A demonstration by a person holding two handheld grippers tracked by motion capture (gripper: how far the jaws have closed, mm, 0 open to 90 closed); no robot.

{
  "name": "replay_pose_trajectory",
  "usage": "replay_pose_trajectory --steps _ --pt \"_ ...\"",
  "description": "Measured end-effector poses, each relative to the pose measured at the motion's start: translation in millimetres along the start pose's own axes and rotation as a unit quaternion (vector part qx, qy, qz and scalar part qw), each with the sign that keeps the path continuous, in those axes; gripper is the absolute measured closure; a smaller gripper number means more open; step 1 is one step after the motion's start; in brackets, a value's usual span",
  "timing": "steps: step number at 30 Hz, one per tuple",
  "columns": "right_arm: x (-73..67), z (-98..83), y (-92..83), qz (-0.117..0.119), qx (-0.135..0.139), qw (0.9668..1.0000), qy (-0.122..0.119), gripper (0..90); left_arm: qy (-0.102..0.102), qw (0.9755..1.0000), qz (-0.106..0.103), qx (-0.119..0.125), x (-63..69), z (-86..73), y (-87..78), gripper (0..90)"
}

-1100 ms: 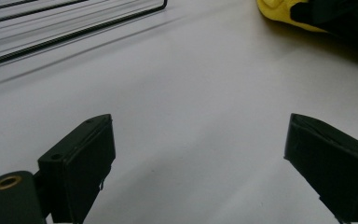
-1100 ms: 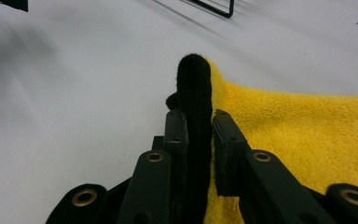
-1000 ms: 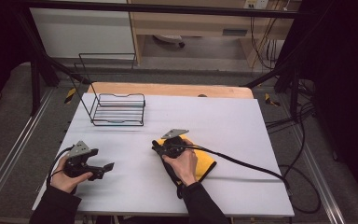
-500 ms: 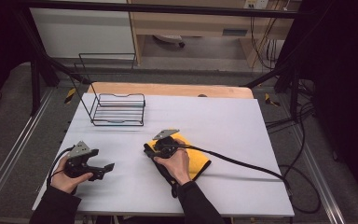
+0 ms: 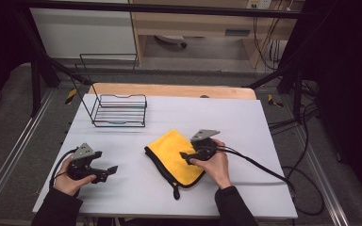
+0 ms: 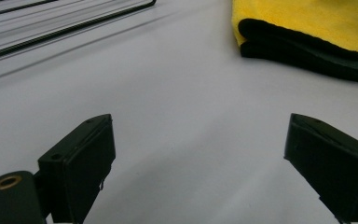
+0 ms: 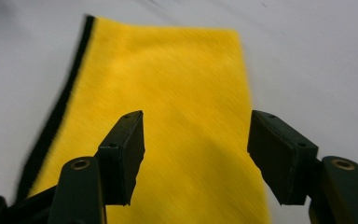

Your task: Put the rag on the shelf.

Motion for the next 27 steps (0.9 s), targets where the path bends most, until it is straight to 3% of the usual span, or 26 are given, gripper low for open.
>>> replay_pose_trajectory --steps 2,7,11,15,20,23,27 --pt "21.6 -23.7 -8.7 -0.014 -0.017 0.9996 0.016 40.8 0.000 1.0000 -0.001 -0.001 1.2 0.1 1.2 8.7" --pt "33.2 -43.1 -11.1 -0.005 -0.025 0.9991 0.033 46.3 0.000 1.0000 -0.004 -0.003 5.0 0.7 3.6 8.9" --pt "29.0 -47.6 -9.3 0.022 -0.023 0.9977 0.059 60.9 -0.010 0.9999 -0.004 0.001 7.7 2.3 4.7 11.4" --pt "25.8 -48.6 -9.6 0.028 -0.021 0.9972 0.066 68.6 -0.028 0.9996 -0.001 0.002 10.2 7.1 9.6 13.1" --pt "20.9 -48.7 -12.5 0.033 -0.023 0.9958 0.082 82.7 -0.052 0.9986 -0.002 0.013 19.1 24.9 24.2 18.4" --pt "19.2 -48.9 -14.9 0.033 -0.025 0.9955 0.086 84.3 -0.065 0.9978 -0.005 0.017 27.6 36.6 38.1 20.4" --pt "17.2 -50.1 -18.5 0.027 -0.022 0.9957 0.086 84.5 -0.077 0.9970 0.003 0.005 37.4 46.9 63.5 26.2"
Point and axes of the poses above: each handheld gripper's, and its own axes: y roughly forward along the jaws, z roughly out of its top, x roughly to its right, the point moved 8 cm from there along y, roughly forward along the jaws, and after that the axes turned 3 degrees about x, right-handed, at the moved point
